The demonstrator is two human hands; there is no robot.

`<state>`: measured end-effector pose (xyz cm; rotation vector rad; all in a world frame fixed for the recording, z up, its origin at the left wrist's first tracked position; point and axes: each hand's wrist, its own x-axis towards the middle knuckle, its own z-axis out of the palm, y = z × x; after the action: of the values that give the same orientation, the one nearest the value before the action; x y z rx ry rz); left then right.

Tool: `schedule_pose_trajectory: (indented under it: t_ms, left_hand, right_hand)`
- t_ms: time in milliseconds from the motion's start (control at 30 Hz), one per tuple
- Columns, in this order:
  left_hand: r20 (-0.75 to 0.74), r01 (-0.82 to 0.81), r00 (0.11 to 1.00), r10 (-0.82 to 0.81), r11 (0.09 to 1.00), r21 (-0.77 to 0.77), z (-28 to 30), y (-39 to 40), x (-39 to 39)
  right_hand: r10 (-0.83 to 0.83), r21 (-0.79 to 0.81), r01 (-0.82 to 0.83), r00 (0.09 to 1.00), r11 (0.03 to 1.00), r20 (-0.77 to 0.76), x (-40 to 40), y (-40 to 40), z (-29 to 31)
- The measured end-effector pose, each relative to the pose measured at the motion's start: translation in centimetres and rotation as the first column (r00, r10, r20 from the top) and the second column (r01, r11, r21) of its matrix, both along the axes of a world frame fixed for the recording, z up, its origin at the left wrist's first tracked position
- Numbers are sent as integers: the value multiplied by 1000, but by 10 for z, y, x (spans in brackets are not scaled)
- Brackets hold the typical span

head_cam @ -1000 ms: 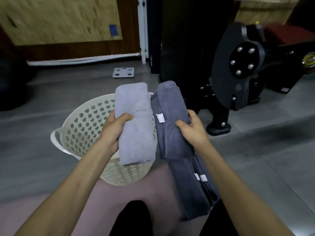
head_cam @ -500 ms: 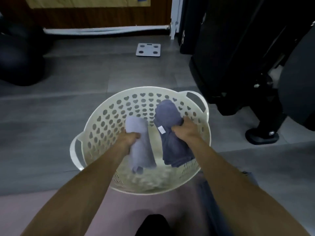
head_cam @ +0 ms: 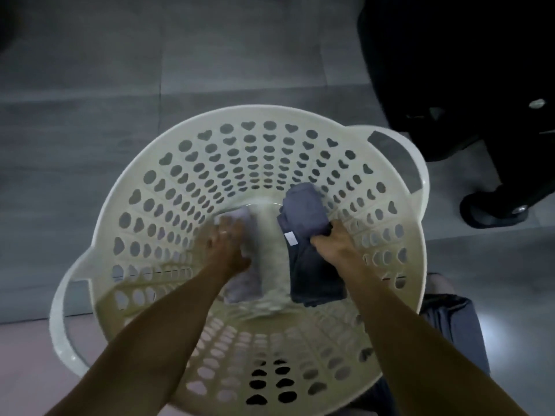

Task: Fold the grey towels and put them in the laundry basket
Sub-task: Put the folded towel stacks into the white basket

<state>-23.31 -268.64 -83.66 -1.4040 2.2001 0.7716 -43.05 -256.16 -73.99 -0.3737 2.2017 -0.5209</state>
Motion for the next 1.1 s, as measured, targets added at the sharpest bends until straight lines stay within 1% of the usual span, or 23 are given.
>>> schedule_pose_trajectory:
  t_ms: [33, 67, 100, 133, 167, 200, 233, 300, 367, 467, 567, 633, 700, 767, 800, 833, 900, 967, 1033, 1100]
  left_hand:
    - [15, 185, 983, -185, 983, -2, -7, 4, 1]
    - [19, 298, 954, -298, 954, -4, -20, 5, 7]
    - [46, 376, 927, -373, 925, -52, -32, 5, 11]
    - [58, 423, 906, -419, 903, -72, -39, 4, 14]
    - [46, 425, 905, -422, 900, -101, -48, 2, 15]
    - [46, 461, 887, -459, 882, -99, -56, -1, 17]
    - [62, 500, 866, -496, 855, -137, -66, -4, 20]
    - [87, 497, 868, -490, 862, -104, -76, -5, 20]
    - [106, 478, 878, -468, 870, -120, -78, -3, 18]
    - [56, 426, 905, -423, 895, -133, -76, 0, 14]
    - [14, 398, 915, -402, 900, -176, -70, 3, 11]
    - [35, 379, 925, -378, 918, -117, -60, 3, 7]
    - [101, 375, 924, -369, 926, -46, -48, -1, 2]
    - [168, 380, 909, -382, 924, 49, -27, -8, -4]
    - [158, 358, 917, -367, 930, 84, -14, -10, -8]
    - [127, 312, 937, -324, 944, 107, 3, -10, -12]
    - [54, 238, 968, -246, 964, 117, 38, -5, -20]
    - [-59, 226, 973, -224, 973, 44, 72, 9, -26]
    - [-244, 171, 951, -189, 981, -95, 100, 28, -30]
    - [-456, 105, 881, -130, 991, -78, 127, 54, -32]
  right_hand:
    - [20, 17, -20, 1000, 1000, 8, 2, -2, -6]
    - [34, 28, -35, 999, 999, 17, 5, -5, -13]
    - [40, 38, -41, 999, 998, 29, 8, -7, -21]
    - [29, 30, -31, 998, 999, 50, 12, -9, -29]
    - [20, 18, -21, 997, 1000, 72, 15, -11, -37]
    - [16, 7, -17, 995, 1000, 94, 18, -14, -44]
    - [42, 23, -44, 993, 999, 110, 21, -17, -53]
    - [132, 101, -145, 983, 984, 125, 26, -20, -68]
    - [208, 162, -221, 974, 962, 94, 30, -21, -79]
    - [363, 160, -366, 931, 917, 46, 35, -21, -84]
    - [426, 160, -429, 903, 889, 54, 35, -18, -69]
    - [447, 151, -449, 893, 881, 51, 33, -17, -51]
    - [461, 102, -461, 887, 882, 19, 31, -14, -26]
    - [508, 41, -506, 860, 862, -58, 29, -9, 3]
    - [531, 12, -533, 841, 846, -105, 29, -4, 18]
    - [542, -32, -551, 828, 834, -143, 28, 1, 33]
    - [524, -143, -543, 838, 828, -149, 26, 16, 60]
    - [473, -226, -496, 868, 839, -150, 23, 35, 85]
    - [415, -307, -459, 888, 834, -199, 17, 57, 109]
    - [337, -408, -409, 911, 817, -239, 14, 84, 131]
